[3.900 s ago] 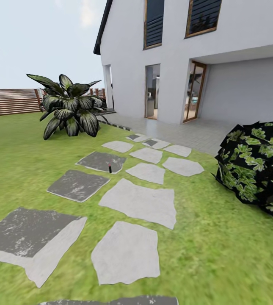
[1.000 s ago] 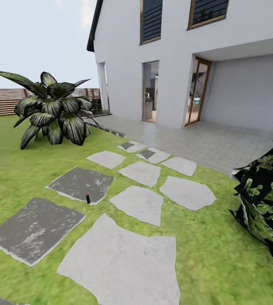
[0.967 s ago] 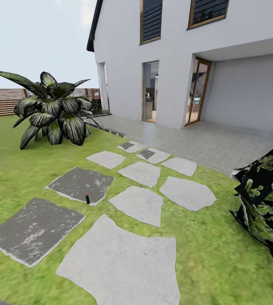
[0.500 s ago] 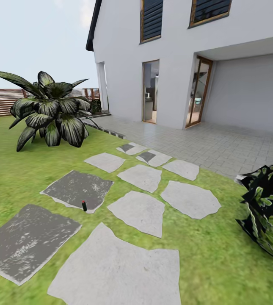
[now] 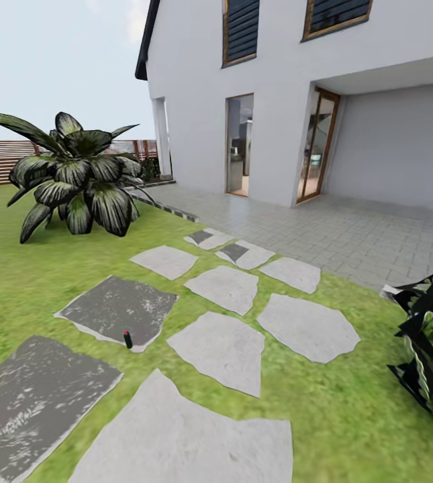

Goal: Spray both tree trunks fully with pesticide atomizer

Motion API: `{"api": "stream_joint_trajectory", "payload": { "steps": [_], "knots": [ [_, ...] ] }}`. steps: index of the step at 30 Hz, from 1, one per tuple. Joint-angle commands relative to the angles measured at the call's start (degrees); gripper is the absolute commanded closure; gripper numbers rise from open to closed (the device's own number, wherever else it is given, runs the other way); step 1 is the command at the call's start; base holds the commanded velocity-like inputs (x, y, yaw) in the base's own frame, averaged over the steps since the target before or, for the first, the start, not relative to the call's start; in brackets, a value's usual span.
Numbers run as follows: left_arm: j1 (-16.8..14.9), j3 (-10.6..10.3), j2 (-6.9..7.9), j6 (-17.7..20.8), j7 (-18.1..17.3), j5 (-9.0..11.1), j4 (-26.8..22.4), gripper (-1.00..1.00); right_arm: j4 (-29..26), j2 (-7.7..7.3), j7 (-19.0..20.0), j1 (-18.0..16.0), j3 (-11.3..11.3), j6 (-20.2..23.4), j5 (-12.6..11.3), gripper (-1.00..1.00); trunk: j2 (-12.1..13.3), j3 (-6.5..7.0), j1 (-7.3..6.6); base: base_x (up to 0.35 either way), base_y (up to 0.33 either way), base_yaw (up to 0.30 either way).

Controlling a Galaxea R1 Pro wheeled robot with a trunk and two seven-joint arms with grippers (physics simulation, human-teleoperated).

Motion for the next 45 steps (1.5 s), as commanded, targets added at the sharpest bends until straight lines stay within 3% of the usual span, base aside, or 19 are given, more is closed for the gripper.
{"api": "stream_joint_trajectory", "payload": {
  "steps": [1,45],
  "knots": [
    [0.0,0.0,0.03,0.0,0.0,0.0,0.0,-1.0,0.0,0.0,0.0,0.0,0.0,0.0,0.0,-1.0,0.0,0.0,0.0,0.334,0.0,0.0],
    [0.0,0.0,0.06,0.0,0.0,0.0,-0.1,-1.0,-0.5,0.16,-0.3,0.0,-0.4,-0.5,-0.2,-1.0,0.0,0.0,0.0,0.334,0.0,0.0]
  ]
}}
